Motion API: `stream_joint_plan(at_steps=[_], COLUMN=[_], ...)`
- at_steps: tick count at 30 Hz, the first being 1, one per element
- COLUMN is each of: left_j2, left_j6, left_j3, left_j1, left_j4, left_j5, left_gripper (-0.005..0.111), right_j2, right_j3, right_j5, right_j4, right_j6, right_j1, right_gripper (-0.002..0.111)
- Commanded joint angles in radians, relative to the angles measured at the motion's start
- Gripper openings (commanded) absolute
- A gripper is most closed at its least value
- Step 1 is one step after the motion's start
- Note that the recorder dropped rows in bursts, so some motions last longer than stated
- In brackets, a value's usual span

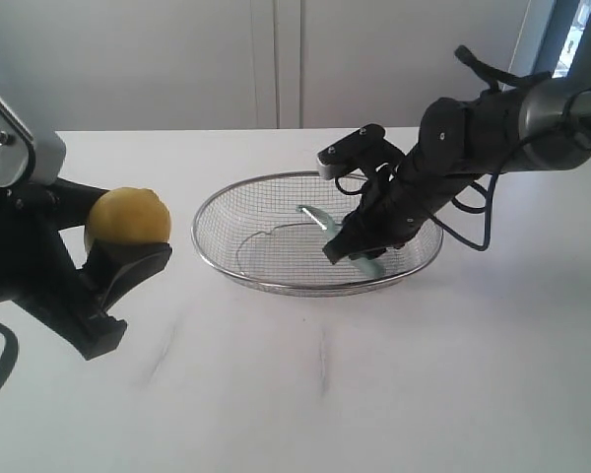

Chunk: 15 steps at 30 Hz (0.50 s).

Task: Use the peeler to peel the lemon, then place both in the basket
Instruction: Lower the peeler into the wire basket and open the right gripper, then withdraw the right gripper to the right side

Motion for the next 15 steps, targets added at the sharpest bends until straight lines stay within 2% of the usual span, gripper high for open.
stream_joint_plan(at_steps=[1, 10, 15], left_j2=[-0.007, -0.007, -0.007], left_j6=[-0.038, -0.037, -0.037], left_j3=[-0.006, -0.006, -0.006], left_j1=[-0.004, -0.004, -0.004], left_j4=[-0.008, -0.008, -0.008], left_j5=[-0.02, -0.015, -0.013], left_gripper=[0.0, 0.0, 0.0], right_j2=[-0.006, -0.125, -0.226], right_j3=[-0.007, -0.007, -0.007], right_j5=[0.006, 0.187, 0.372], right_j4=[0.002, 0.002, 0.002], right_j6=[0.028, 0.031, 0.101], right_j1=[-0.003, -0.003, -0.003], right_gripper=[0.045, 0.045, 0.043])
